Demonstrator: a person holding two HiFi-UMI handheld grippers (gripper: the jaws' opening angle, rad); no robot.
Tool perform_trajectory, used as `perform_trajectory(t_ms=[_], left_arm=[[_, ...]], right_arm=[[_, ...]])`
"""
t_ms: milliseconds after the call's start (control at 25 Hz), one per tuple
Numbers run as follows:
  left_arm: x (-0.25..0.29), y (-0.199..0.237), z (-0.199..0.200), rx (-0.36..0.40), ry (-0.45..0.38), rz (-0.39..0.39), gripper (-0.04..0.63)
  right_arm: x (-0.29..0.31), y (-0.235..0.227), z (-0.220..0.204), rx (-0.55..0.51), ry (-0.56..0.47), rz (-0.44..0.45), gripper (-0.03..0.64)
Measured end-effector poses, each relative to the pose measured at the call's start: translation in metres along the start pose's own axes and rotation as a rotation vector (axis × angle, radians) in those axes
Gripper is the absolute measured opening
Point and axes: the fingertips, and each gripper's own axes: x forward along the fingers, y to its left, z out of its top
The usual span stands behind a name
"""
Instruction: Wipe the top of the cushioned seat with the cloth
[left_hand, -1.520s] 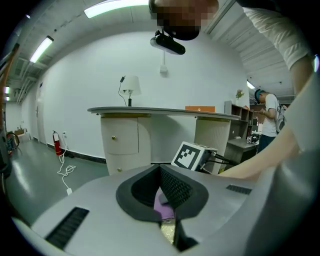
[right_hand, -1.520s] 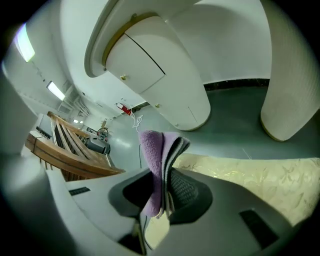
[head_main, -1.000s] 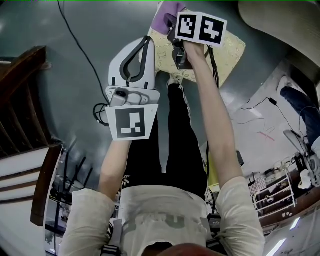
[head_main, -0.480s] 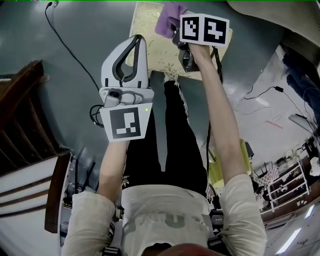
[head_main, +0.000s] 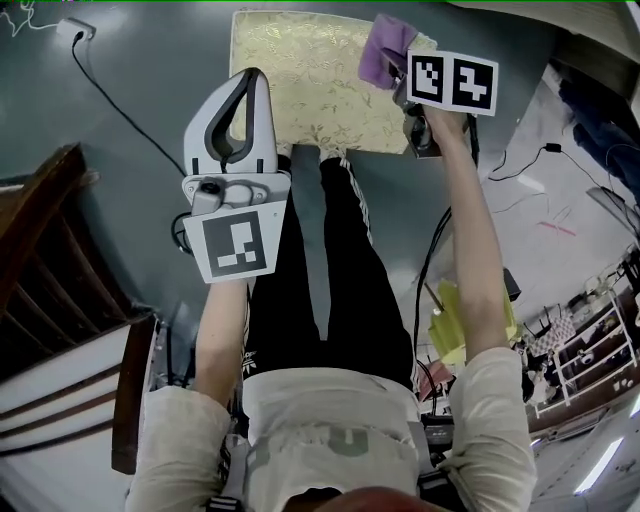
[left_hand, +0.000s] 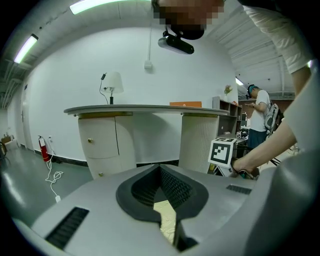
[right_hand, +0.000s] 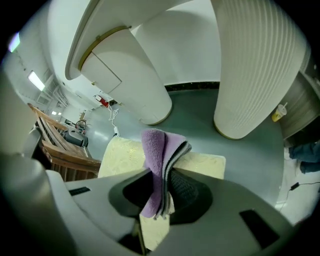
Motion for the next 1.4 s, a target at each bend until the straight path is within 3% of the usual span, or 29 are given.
perform_trajectory(t_ms=[320,1080,1240,1400], left_arm=[[0.009,-0.008,0.008,0.018,-0.007,-0.014,0.006],[0.006,-0.014,0.004,0.037,-0.009,-0.013,0.005],[-0.002,-0.007,0.009,0.011,-0.02,0.01,0.005],[-0.013,0.002,0.013,0.035,-0.024,0.024,0.005]], right_arm=[[-0.028,-0.053,-0.013,0.051,-0.009,-0.042,0.089],[-0.032,-0.072,-0.017,-0.005,0.012,-0.118,0.089],[-0.042,-0.058,-0.015,0.007,-0.013,-0.11,0.089],[-0.084,0.001,0.01,-0.079,-0.173,-0.047,0.089]])
